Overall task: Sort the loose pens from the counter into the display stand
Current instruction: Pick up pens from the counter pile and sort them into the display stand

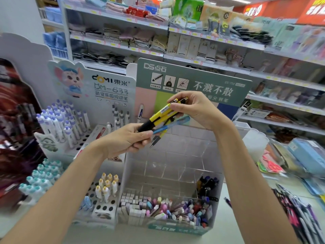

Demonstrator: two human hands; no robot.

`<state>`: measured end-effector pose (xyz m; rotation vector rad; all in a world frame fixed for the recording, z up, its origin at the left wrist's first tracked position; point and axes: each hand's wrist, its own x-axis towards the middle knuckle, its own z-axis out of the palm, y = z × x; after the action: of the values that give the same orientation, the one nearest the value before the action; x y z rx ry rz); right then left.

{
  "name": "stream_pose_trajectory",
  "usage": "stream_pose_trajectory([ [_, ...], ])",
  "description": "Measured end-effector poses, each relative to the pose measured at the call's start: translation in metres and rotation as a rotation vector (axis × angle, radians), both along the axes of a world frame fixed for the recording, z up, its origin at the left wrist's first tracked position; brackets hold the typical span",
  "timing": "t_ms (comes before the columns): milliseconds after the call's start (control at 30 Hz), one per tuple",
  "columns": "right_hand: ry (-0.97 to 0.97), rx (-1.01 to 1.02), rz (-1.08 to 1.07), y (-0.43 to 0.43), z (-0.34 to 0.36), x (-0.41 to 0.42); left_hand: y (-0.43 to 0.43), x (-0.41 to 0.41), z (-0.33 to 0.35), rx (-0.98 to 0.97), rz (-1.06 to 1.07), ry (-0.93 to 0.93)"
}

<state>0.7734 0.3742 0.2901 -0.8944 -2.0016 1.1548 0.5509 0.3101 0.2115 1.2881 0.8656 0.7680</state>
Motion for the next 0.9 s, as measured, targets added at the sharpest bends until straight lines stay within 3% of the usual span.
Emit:
stream_pose_trajectory([
  [267, 0.176, 0.150, -0.276, 0.015, 0.012, 0.054, 0.001, -0.029, -0.011, 0.014, 0.278, 0.052],
  [467, -0.059, 0.115, -0.377, 0.026, -0.018, 0.052, 0.008, -0.021, -0.018, -0.008, 0.539, -0.231],
  [733, -0.337, 0.112, -0.361, 0.028, -0.056, 0.002, 0.013, -0.008, -0.018, 0.036, 0.549, -0.246],
  [900, -0.055, 0.212, -0.526, 0.021, -0.079, -0.011, 0.012, -0.004, -0.017, 0.043, 0.531, -0.263],
])
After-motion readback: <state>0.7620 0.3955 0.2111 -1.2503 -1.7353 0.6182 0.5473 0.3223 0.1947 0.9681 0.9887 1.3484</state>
